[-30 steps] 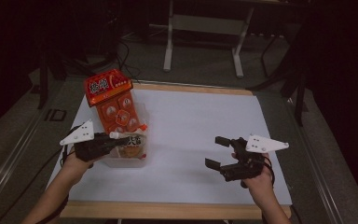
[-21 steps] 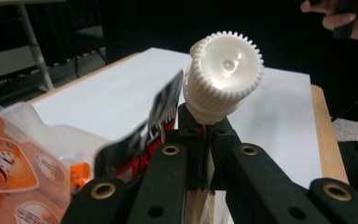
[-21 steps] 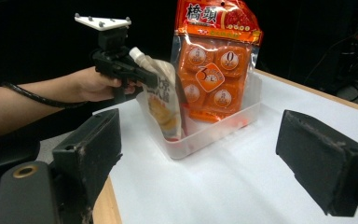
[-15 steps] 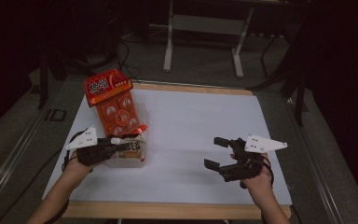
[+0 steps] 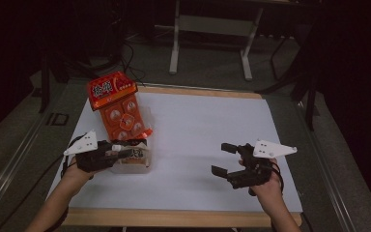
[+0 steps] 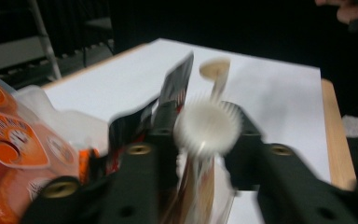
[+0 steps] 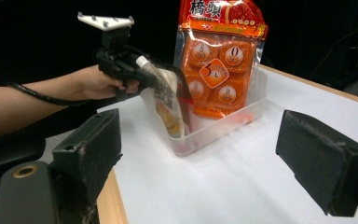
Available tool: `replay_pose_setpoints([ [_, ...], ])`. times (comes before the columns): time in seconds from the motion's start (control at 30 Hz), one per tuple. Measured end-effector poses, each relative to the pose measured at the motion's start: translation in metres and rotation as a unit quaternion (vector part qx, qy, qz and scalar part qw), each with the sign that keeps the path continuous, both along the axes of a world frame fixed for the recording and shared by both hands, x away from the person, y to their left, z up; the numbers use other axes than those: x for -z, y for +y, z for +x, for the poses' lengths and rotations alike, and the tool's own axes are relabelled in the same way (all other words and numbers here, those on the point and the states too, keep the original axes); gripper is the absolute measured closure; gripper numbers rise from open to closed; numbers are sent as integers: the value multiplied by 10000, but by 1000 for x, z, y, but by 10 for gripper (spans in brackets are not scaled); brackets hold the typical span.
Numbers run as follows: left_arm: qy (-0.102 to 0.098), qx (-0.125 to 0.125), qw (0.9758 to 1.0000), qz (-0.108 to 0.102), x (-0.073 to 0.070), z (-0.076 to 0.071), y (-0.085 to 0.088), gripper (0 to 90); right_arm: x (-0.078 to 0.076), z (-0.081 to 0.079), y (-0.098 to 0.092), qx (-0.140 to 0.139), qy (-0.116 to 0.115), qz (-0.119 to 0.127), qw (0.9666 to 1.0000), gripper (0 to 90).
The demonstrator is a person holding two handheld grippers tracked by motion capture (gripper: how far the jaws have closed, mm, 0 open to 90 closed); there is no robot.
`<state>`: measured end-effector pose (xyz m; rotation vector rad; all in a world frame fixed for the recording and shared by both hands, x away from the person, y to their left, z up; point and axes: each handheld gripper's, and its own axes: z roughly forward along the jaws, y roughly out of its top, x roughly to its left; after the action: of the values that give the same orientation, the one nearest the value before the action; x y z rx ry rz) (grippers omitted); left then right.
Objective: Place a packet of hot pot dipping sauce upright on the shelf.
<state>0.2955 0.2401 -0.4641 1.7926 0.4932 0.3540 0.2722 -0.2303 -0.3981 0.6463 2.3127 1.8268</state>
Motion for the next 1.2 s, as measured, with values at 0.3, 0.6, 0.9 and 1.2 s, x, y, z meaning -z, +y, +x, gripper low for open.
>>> replay_pose_setpoints([
  [0.3, 58, 0, 9999, -162, -21, -4, 2, 440, 1, 0, 2, -38, 13, -39, 10000, 140],
  [0.6, -7, -64, 10000, -76, -32, -10, -12, 144, 0, 0, 1, -43, 22, -30, 10000, 140],
  [0.9, 192, -32, 9998, 22, -45, -16, -39, 42, 0, -1, 0, -22, 24, -27, 10000, 140],
  [1.2, 21, 130, 9999, 0, -57, -25, -56, 54, 0, -1, -3, 5, 7, -23, 10000, 140],
])
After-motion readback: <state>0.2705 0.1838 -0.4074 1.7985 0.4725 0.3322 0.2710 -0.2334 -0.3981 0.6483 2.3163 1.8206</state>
